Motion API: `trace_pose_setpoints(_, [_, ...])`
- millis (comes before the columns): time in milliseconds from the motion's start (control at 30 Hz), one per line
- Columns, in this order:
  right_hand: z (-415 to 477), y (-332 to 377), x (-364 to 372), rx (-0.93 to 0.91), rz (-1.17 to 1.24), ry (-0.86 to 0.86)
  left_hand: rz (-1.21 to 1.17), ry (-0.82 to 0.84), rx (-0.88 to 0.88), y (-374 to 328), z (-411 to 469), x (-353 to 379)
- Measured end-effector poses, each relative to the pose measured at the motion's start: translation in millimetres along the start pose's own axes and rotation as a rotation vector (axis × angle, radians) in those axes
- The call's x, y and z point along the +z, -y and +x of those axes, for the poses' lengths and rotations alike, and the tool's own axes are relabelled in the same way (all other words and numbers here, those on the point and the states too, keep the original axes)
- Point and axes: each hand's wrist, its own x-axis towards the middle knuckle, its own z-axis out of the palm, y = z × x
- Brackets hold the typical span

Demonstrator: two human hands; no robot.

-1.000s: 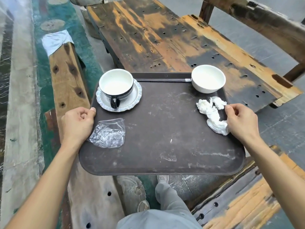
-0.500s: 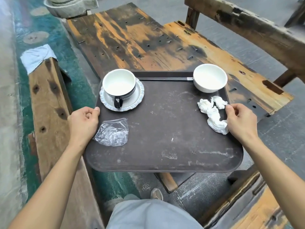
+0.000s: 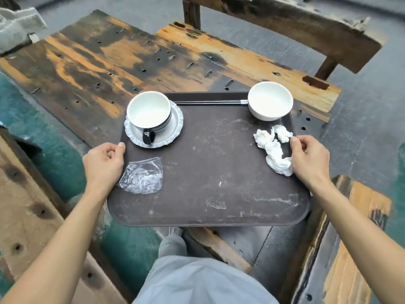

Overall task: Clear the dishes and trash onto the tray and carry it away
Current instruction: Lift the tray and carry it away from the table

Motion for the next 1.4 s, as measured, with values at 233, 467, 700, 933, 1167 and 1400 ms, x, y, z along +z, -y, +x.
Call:
trace_pose_setpoints(233, [-22, -1, 43, 0.193, -0.019, -0.179, -0.029, 0.191, 0.136, 14, 100, 50])
trace_pose_setpoints(467, [-59, -12, 101, 0.384, -0.044, -0.326, -0.074, 0.362, 0.251, 34, 166, 118])
trace_pose_setpoints(700, [-78, -57, 160, 0.522, -0.083, -0.379, -0.048, 0.517, 0.296, 67, 180, 193])
trace_pose_setpoints(933, [-74, -113, 208, 0.549, -0.155, -0.366, 0.0, 0.541, 0.298, 108, 168, 258])
trace_pose_setpoints(1167, [-69, -143, 238, 0.561, -0.164, -0.333, 0.043, 0.567, 0.273, 133, 169, 292])
trace_pose_setpoints(1400, [-72, -153, 248, 0.604, -0.164, -0.312, 0.082, 0.634, 0.277, 138, 168, 300])
